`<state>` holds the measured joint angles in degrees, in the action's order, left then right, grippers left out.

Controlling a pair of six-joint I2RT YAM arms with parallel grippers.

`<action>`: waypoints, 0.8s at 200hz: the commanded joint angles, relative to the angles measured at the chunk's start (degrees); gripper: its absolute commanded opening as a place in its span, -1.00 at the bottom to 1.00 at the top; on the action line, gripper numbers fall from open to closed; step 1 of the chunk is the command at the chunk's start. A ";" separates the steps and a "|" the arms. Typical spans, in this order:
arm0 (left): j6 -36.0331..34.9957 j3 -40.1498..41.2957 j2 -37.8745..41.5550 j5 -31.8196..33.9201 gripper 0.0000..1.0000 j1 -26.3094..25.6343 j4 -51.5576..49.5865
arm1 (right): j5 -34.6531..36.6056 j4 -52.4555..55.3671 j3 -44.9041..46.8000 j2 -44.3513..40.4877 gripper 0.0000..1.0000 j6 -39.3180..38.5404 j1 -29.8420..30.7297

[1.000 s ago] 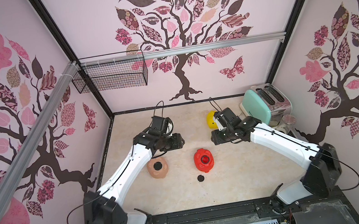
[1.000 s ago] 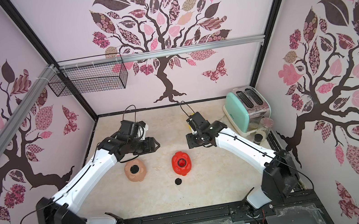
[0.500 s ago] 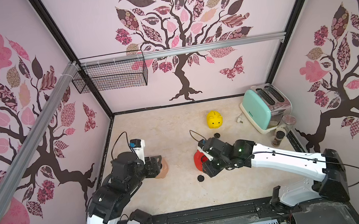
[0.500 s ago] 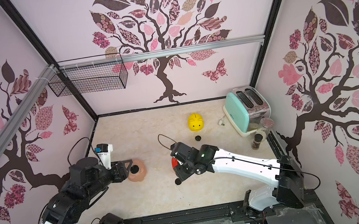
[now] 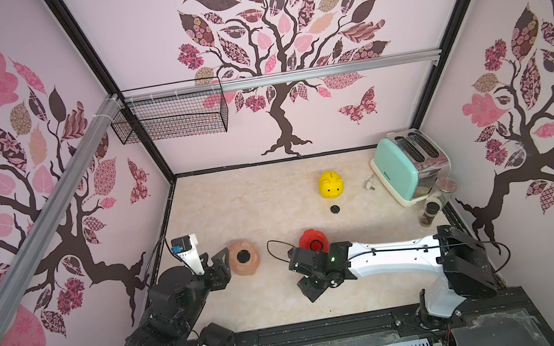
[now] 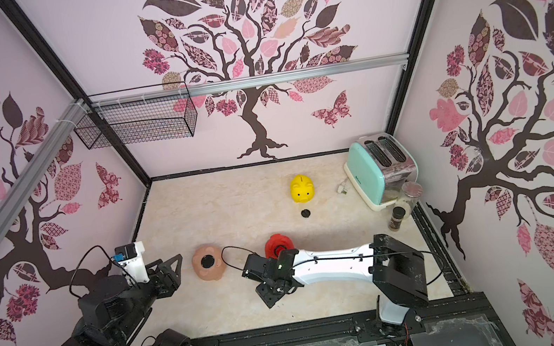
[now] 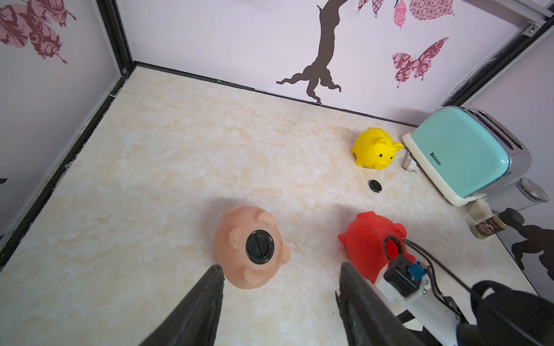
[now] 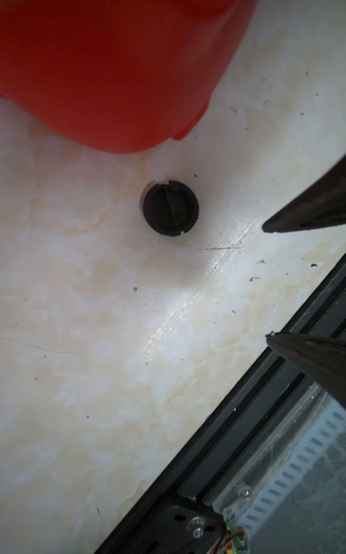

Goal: Close piggy banks
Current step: Move the knob to the center of the board.

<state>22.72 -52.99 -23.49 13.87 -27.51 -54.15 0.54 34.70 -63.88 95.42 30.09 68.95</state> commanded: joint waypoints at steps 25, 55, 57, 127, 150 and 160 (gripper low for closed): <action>0.66 0.55 0.78 1.86 0.28 0.25 0.12 | 3.41 -0.42 -4.59 6.58 0.14 1.54 0.30; 0.66 0.62 0.94 1.95 0.29 0.26 0.10 | 7.14 1.35 -7.51 10.04 0.15 2.33 0.30; 0.66 0.68 0.95 2.00 0.29 0.26 0.10 | 7.17 1.43 -7.59 10.13 0.15 2.34 0.31; 0.66 0.70 1.09 2.13 0.31 0.26 0.18 | 12.29 3.22 -9.40 12.98 0.20 3.55 0.31; 0.66 0.70 1.07 2.13 0.31 0.22 0.06 | 12.91 4.32 -9.77 13.92 0.20 3.93 0.31; 0.70 0.74 1.04 2.13 0.31 0.22 0.15 | 12.83 3.92 -9.45 13.85 0.21 4.14 0.31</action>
<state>23.11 -52.75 -22.79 15.44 -27.51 -54.19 11.40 36.60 -71.61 108.64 33.21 68.95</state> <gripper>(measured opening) 0.655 0.601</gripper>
